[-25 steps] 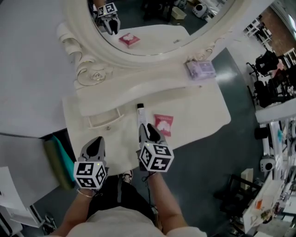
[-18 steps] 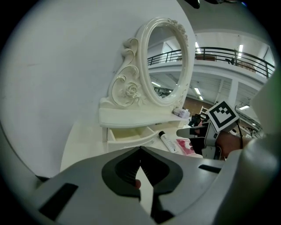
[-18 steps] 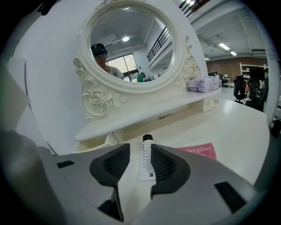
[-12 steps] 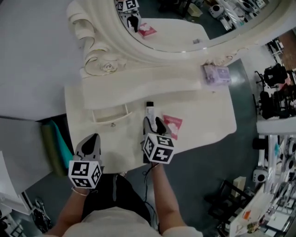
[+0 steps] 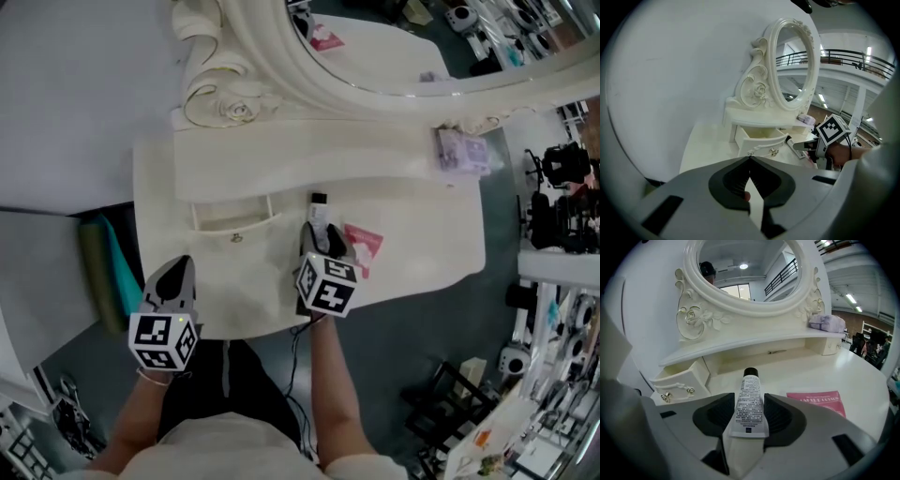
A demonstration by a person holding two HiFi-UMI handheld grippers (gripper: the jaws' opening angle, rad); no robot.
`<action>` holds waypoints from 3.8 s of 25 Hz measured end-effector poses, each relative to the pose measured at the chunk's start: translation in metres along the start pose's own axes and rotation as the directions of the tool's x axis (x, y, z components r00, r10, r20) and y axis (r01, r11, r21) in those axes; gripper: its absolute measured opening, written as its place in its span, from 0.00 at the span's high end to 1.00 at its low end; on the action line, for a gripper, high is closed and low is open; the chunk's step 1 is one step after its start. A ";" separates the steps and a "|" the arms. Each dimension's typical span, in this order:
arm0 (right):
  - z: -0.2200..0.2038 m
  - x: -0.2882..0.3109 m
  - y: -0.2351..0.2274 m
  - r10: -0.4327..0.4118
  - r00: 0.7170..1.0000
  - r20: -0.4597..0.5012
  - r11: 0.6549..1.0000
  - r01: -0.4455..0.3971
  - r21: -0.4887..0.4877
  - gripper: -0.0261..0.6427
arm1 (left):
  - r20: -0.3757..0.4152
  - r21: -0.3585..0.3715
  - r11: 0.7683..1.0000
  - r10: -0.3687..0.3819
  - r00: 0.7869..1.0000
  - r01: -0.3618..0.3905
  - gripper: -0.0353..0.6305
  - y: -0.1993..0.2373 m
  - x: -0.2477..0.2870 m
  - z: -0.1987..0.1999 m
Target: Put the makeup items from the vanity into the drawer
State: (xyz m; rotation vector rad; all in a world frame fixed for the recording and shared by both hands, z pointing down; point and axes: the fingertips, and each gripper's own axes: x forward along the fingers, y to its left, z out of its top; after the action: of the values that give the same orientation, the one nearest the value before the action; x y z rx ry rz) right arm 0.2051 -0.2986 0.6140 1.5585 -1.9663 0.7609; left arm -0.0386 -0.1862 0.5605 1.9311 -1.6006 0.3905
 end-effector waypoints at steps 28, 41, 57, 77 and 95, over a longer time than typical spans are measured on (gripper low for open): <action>0.006 -0.032 0.029 0.062 0.997 -0.046 0.996 -0.065 -0.065 0.67 | 0.028 -0.013 1.000 0.013 1.000 -0.013 0.94 0.010 -0.016 0.005; 0.028 -0.080 0.098 0.279 0.957 -0.083 0.927 -0.291 -0.236 0.67 | 0.079 -0.041 0.999 0.014 0.997 -0.011 0.94 0.005 -0.046 0.015; 0.024 -0.069 0.178 0.369 0.830 -0.419 0.602 -0.556 -0.573 0.67 | 0.110 -0.059 0.998 0.044 0.993 -0.037 0.94 0.017 -0.056 0.031; 0.035 -0.043 0.203 0.426 0.749 -0.507 0.317 -0.648 -0.692 0.67 | 0.065 -0.040 0.998 0.042 0.997 -0.039 0.94 0.022 -0.030 0.042; 0.070 -0.057 0.154 0.489 0.865 -0.111 0.742 -0.480 -0.469 0.81 | 0.087 -0.018 1.000 0.010 0.996 -0.008 0.94 0.009 -0.018 0.053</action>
State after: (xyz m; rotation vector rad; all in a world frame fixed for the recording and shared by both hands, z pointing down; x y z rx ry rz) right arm 0.0630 -0.2807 0.5077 0.7606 -2.3796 0.3788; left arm -0.0591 -0.2049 0.5110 1.9519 -1.6630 0.2981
